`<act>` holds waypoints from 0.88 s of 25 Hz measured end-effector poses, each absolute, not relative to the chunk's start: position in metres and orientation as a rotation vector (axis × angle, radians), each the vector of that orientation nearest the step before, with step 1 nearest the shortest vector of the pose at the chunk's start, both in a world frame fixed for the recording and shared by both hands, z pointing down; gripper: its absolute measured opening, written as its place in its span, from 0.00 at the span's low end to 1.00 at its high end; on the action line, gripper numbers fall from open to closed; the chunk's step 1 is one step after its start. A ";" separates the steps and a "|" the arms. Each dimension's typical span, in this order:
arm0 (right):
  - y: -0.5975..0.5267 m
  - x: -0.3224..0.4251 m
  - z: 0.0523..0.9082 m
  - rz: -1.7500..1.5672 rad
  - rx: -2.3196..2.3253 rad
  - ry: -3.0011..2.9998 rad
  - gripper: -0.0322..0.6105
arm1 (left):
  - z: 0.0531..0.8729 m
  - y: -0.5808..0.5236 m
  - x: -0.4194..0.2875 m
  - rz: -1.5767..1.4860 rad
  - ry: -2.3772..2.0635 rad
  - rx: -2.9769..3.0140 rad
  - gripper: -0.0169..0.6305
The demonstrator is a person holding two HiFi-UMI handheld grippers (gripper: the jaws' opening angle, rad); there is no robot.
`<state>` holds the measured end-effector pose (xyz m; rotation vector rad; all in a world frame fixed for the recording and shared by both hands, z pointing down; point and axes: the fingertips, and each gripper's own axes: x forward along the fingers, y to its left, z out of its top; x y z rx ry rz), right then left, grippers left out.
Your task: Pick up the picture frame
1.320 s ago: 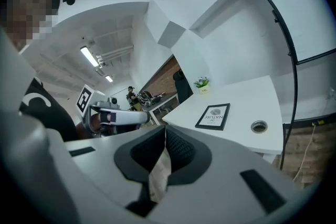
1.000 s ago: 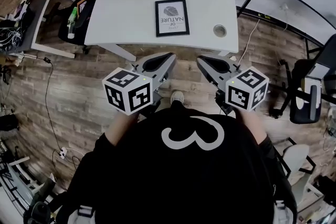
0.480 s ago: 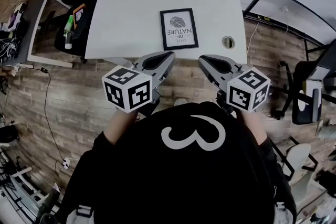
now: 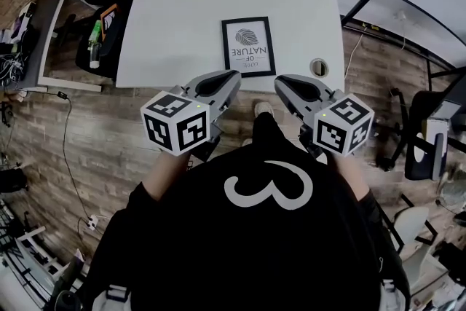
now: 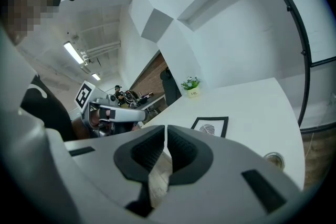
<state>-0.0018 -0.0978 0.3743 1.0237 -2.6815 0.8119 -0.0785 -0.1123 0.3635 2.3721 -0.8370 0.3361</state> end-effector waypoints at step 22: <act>-0.197 0.010 0.419 0.923 0.886 -2.589 0.10 | 0.412 -0.208 -0.089 0.415 -0.981 2.205 0.12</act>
